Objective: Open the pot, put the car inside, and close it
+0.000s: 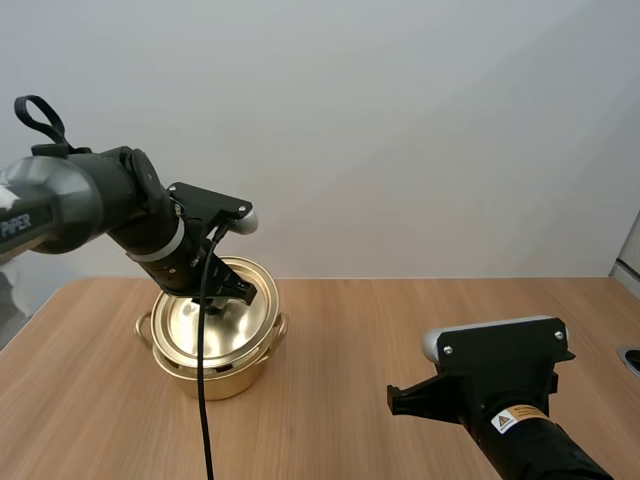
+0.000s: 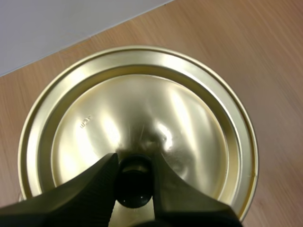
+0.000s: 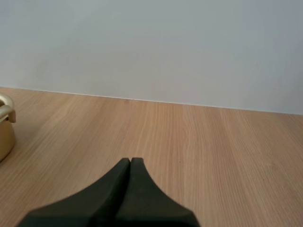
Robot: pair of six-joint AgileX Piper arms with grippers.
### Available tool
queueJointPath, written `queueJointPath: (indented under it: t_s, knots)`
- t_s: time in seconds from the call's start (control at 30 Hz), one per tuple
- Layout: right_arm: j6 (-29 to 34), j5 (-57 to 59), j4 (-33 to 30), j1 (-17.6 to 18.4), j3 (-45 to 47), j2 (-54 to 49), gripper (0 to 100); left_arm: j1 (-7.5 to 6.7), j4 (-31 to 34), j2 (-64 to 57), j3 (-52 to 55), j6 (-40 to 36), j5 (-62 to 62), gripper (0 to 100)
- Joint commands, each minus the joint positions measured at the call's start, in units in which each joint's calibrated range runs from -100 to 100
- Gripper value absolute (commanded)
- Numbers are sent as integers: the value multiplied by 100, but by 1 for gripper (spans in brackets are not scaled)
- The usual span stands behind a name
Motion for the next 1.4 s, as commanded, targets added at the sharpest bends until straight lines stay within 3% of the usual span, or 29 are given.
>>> queueJointPath:
  t_s: [0.0, 0.57, 1.37]
  knots:
    - [3, -1, 3, -3, 0, 0, 0, -5, 6, 96, -8, 1, 34, 0]
    - [3, 5, 7, -35, 0, 0, 0, -5, 291, 674, -8, 1, 117, 0]
    - [3, 5, 18, -44, 0, 0, 0, -5, 404, 826, -8, 11, -678, 0]
